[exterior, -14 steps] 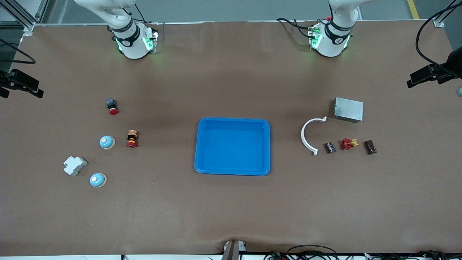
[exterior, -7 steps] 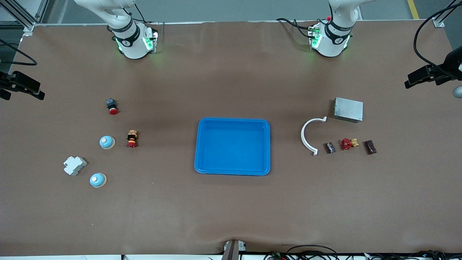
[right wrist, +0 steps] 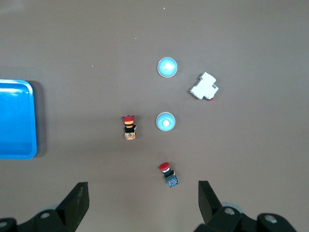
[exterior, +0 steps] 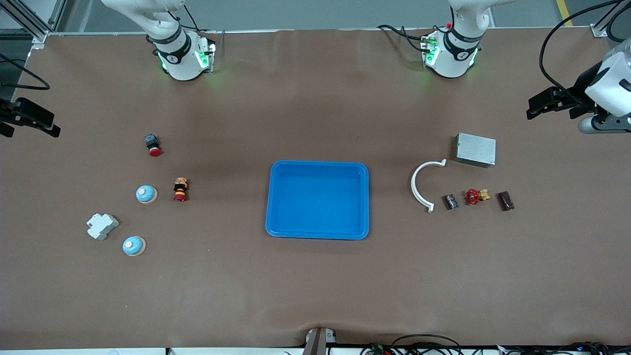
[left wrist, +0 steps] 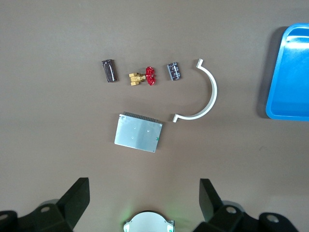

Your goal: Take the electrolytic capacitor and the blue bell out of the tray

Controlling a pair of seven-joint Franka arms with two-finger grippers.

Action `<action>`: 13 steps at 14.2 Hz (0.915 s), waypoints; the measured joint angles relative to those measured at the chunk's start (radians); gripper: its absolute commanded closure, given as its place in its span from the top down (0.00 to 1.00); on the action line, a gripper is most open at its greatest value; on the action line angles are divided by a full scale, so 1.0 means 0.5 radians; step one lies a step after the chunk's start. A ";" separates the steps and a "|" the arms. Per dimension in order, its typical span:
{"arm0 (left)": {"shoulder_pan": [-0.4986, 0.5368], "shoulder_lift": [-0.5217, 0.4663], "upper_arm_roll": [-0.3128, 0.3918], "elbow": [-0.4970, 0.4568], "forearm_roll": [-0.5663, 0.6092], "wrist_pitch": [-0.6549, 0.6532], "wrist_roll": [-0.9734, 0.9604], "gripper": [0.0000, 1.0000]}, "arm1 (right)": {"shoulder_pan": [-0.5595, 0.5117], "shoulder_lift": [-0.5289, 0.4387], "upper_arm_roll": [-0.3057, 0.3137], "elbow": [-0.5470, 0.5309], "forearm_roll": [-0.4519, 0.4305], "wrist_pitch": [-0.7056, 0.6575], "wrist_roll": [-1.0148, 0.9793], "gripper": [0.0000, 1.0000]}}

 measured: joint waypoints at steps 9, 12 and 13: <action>-0.417 0.007 0.458 0.007 0.000 -0.002 0.010 1.00 | -0.004 0.000 -0.001 -0.045 0.003 0.055 0.002 1.00; -0.454 0.009 0.462 0.009 0.000 -0.003 0.012 1.00 | -0.004 0.000 -0.001 -0.046 0.006 0.065 0.002 1.00; -0.460 0.015 0.462 0.009 0.000 -0.003 0.012 1.00 | -0.004 0.000 -0.001 -0.046 0.009 0.073 0.002 1.00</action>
